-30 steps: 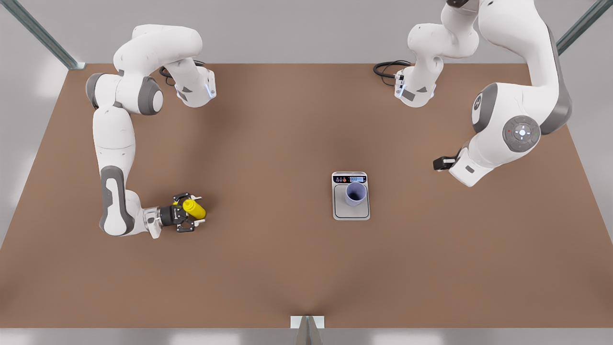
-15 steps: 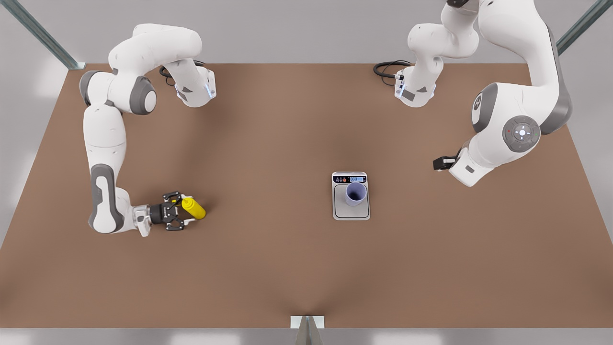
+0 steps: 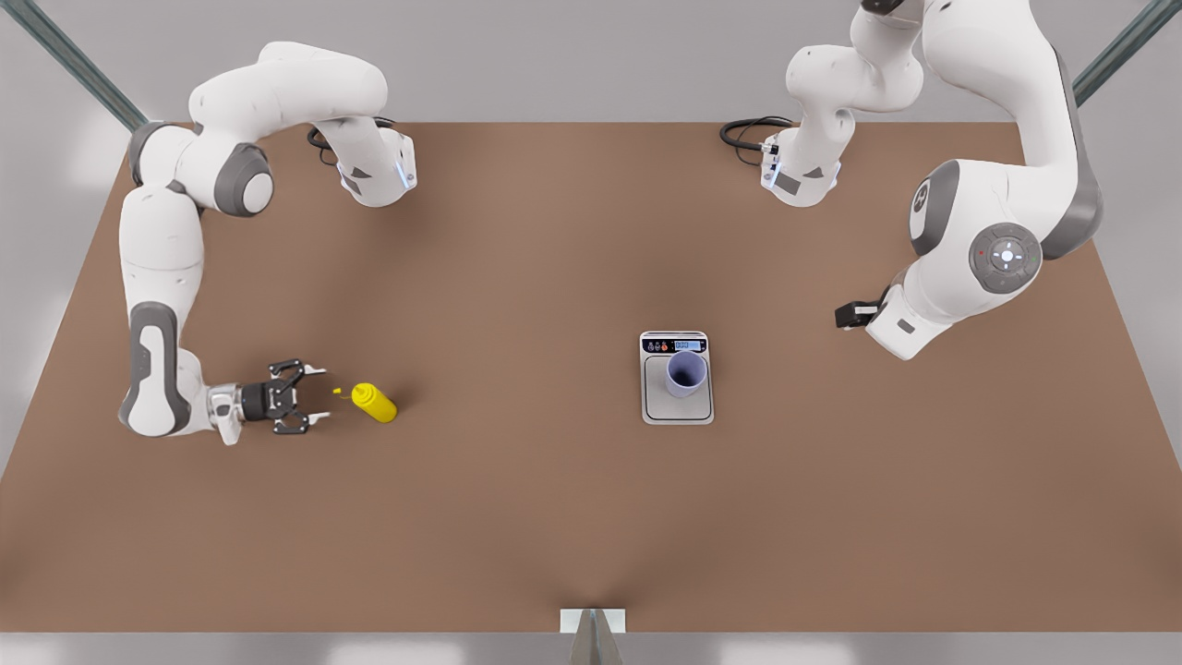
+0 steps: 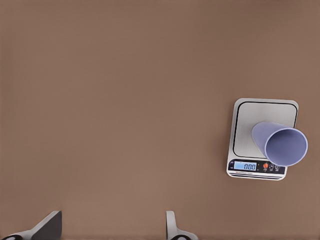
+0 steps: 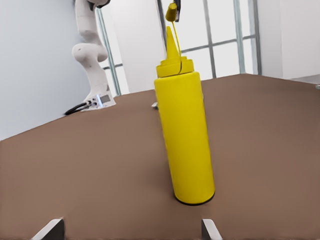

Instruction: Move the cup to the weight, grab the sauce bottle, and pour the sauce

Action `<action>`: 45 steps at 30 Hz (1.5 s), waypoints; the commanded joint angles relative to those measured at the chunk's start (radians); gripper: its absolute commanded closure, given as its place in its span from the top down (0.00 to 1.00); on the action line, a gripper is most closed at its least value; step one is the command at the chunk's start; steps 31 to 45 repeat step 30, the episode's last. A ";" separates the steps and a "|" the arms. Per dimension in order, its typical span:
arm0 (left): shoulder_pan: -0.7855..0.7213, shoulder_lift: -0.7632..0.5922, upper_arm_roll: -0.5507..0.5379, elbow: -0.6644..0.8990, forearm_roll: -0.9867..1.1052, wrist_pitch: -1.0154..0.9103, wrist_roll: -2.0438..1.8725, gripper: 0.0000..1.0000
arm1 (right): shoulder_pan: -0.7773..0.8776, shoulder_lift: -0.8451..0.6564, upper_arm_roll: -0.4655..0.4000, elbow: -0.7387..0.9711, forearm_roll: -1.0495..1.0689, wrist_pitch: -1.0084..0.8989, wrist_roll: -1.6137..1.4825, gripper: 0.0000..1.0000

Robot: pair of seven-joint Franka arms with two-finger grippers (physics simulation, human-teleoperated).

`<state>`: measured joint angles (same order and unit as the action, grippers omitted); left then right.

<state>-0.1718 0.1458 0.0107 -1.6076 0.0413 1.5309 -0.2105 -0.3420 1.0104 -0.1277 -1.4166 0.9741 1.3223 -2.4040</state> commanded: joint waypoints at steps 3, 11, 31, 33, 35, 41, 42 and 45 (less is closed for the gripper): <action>0.000 0.000 0.000 -0.002 0.000 -0.002 -0.001 1.00 | -0.141 -0.029 0.089 0.048 -0.100 0.002 0.071 1.00; 0.000 0.000 0.000 0.000 0.000 -0.002 -0.001 1.00 | 0.125 -0.621 0.094 0.036 -0.334 0.035 0.954 1.00; 0.000 0.000 0.000 0.000 0.000 -0.002 -0.001 1.00 | 0.428 -0.865 0.099 0.036 -0.966 0.155 2.347 1.00; 0.000 0.000 0.000 0.000 0.000 -0.002 -0.001 1.00 | 0.428 -0.865 0.099 0.036 -0.966 0.155 2.347 1.00; 0.000 0.000 0.000 0.000 0.000 -0.002 -0.001 1.00 | 0.428 -0.865 0.099 0.036 -0.966 0.155 2.347 1.00; 0.000 0.000 0.000 0.000 0.000 -0.002 -0.001 1.00 | 0.428 -0.865 0.099 0.036 -0.966 0.155 2.347 1.00; 0.000 0.000 0.000 0.000 0.000 -0.002 -0.001 1.00 | 0.428 -0.865 0.099 0.036 -0.966 0.155 2.347 1.00; 0.000 0.000 0.000 0.000 0.000 -0.002 -0.001 1.00 | 0.428 -0.865 0.099 0.036 -0.966 0.155 2.347 1.00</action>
